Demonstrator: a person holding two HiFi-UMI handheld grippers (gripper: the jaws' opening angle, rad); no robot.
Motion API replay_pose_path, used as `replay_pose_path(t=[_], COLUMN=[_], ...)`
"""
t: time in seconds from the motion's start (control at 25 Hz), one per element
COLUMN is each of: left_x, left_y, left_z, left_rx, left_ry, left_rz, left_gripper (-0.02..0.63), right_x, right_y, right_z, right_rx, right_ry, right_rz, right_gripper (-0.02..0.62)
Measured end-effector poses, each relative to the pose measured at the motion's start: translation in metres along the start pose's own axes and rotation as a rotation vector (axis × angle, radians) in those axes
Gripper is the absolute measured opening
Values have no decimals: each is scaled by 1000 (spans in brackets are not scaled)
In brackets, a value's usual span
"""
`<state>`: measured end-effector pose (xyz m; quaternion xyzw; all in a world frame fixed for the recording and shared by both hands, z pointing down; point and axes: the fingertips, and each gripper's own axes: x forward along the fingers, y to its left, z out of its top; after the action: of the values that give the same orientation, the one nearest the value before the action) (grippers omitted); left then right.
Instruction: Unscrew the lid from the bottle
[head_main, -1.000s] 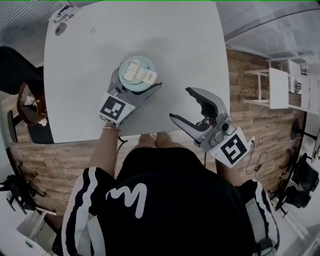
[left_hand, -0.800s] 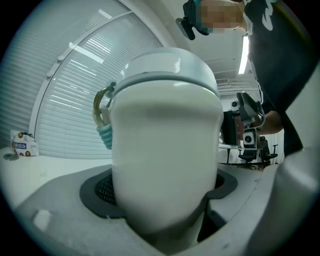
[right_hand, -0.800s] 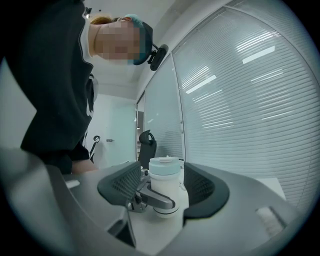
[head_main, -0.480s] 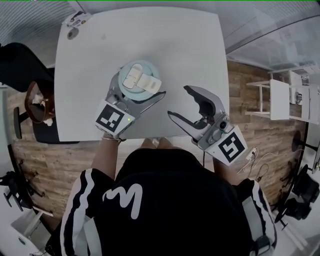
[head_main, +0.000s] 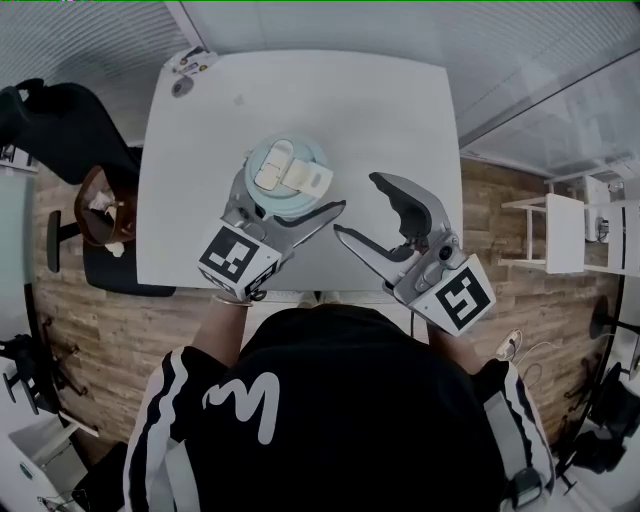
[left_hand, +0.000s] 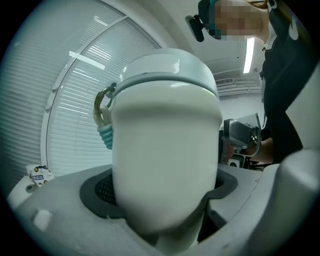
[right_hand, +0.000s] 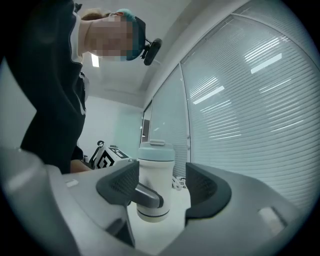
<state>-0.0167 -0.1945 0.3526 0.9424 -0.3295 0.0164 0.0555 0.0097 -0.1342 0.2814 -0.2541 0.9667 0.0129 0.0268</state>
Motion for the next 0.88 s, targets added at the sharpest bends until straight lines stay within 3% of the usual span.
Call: replay_pose_path(t=[0.48,0.88], left_x=[-1,1], left_y=[20,18], left_z=[9,19], left_rx=[2,18], left_ry=[-17,-26], left_rz=[129,160], left_gripper=[459,459], right_x=[50,77], right_y=[1,11], right_z=[35,43], right_rx=[-15,-23], right_ry=[-49,-57], right_rz=[-28,-30], right_gripper=[335,363])
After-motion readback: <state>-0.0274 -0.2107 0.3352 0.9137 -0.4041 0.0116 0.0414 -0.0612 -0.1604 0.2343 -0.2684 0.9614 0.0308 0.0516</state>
